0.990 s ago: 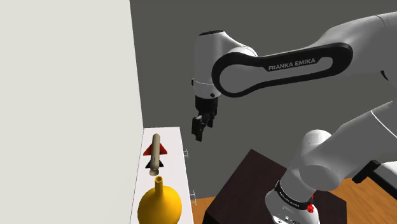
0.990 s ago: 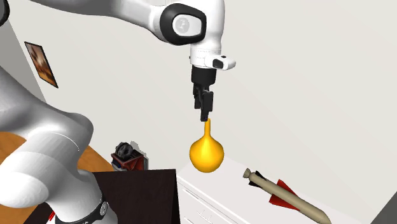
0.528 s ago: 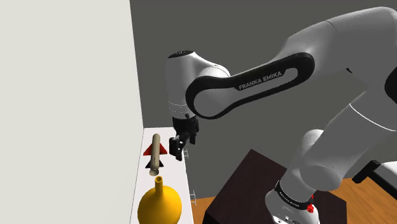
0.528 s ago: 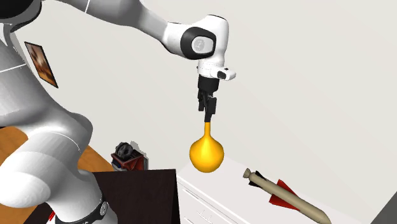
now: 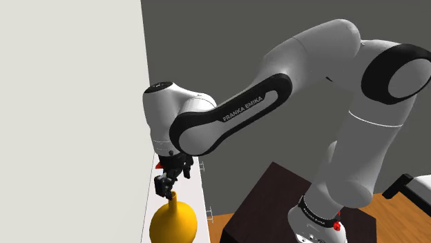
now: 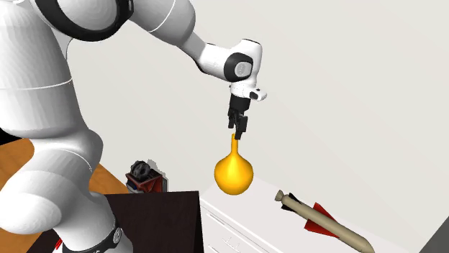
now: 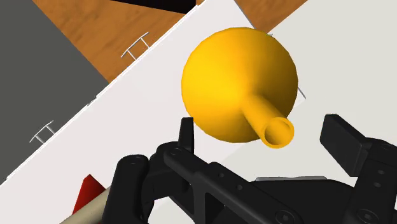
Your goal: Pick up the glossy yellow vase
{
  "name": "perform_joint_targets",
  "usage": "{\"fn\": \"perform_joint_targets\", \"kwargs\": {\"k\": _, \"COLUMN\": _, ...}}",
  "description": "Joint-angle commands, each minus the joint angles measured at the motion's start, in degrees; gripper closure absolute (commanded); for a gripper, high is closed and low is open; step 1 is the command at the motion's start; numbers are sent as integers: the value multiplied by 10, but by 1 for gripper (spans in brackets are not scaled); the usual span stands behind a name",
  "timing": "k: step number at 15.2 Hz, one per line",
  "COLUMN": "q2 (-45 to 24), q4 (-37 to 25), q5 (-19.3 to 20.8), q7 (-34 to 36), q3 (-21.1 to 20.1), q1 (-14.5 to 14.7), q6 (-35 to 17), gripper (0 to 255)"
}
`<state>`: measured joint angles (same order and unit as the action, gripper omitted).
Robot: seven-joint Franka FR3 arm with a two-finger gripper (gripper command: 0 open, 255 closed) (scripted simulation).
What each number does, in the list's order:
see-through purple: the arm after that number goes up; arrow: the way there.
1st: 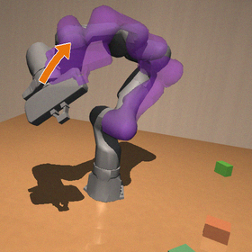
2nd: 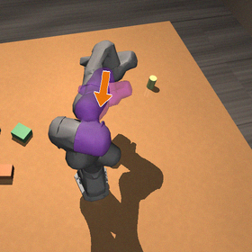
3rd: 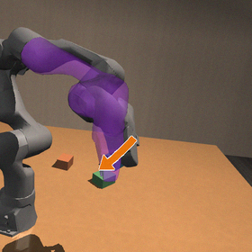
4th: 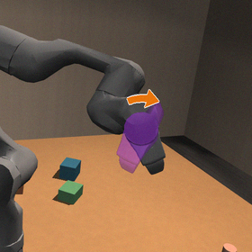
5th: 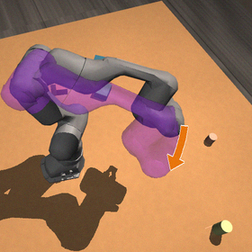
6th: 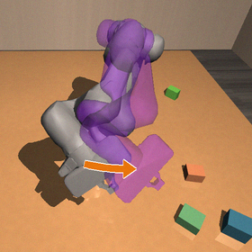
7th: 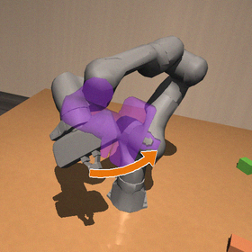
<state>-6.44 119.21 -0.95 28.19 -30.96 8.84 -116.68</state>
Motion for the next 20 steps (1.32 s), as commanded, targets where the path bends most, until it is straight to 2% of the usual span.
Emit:
{"fn": "perform_joint_targets", "kwargs": {"k": 1, "q2": -43, "q4": -32, "q5": 18, "q7": 26, "q3": -5, "q1": 13, "q6": -2, "gripper": 0}}
{"fn": "perform_joint_targets", "kwargs": {"k": 10, "q2": -78, "q4": -10, "q5": 38, "q7": 37, "q3": 2, "q1": 20, "q6": -54, "gripper": 0}}
{"fn": "perform_joint_targets", "kwargs": {"k": 11, "q2": -77, "q4": -9, "q5": 38, "q7": 37, "q3": 2, "q1": 20, "q6": -54, "gripper": 255}}
{"fn": "perform_joint_targets", "kwargs": {"k": 20, "q2": -78, "q4": -10, "q5": 38, "q7": 37, "q3": 2, "q1": 20, "q6": -54, "gripper": 255}}
